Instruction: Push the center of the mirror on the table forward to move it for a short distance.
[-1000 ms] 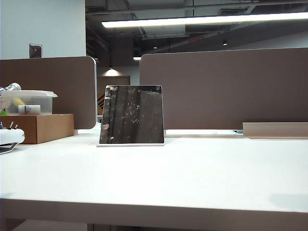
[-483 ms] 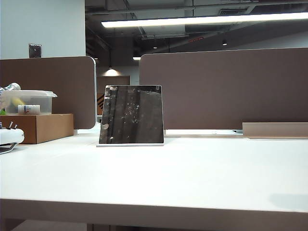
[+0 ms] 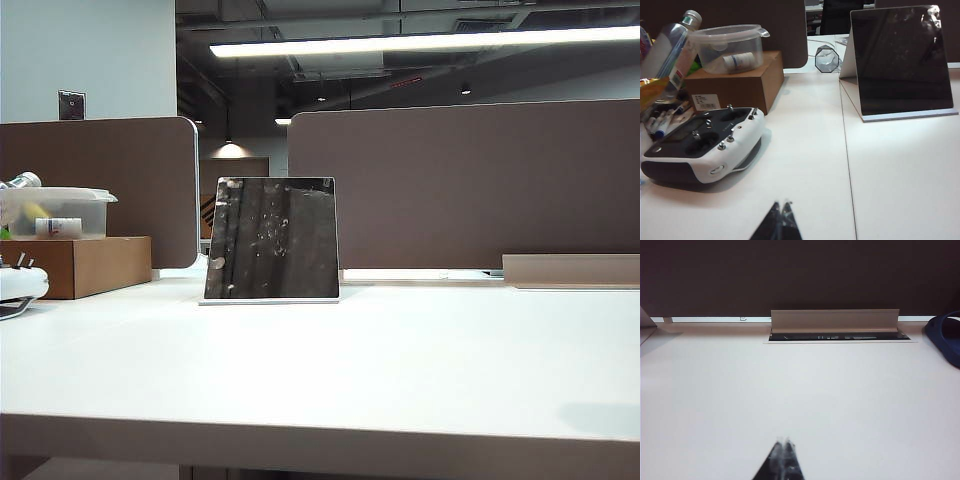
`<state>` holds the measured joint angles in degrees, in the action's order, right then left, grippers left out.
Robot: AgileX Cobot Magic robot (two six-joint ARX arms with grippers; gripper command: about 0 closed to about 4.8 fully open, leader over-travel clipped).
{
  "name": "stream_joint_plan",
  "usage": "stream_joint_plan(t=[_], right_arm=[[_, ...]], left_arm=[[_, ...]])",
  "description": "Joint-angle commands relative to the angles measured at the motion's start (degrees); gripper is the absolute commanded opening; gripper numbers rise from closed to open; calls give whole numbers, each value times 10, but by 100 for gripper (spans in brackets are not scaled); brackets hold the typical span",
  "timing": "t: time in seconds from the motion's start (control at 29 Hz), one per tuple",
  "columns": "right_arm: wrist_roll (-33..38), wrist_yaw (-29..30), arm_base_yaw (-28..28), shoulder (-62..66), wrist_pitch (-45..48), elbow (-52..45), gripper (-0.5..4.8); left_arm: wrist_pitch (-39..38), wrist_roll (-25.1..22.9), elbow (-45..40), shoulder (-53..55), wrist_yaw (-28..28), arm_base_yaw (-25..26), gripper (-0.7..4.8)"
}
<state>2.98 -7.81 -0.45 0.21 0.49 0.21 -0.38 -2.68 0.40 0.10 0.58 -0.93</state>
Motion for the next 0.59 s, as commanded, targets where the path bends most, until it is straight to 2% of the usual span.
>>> stream_joint_plan(t=[0.03,0.24,0.59], right_arm=[[0,0,0,0,6,-2,-5],[0,0,0,0,6,-2,-5],[0,0,0,0,6,-2,-5]], left_arm=[[26,4,0,1,3,1,-5],[39,24,0,1,3,1,-5],[38,25,0,1,3,1,-5]])
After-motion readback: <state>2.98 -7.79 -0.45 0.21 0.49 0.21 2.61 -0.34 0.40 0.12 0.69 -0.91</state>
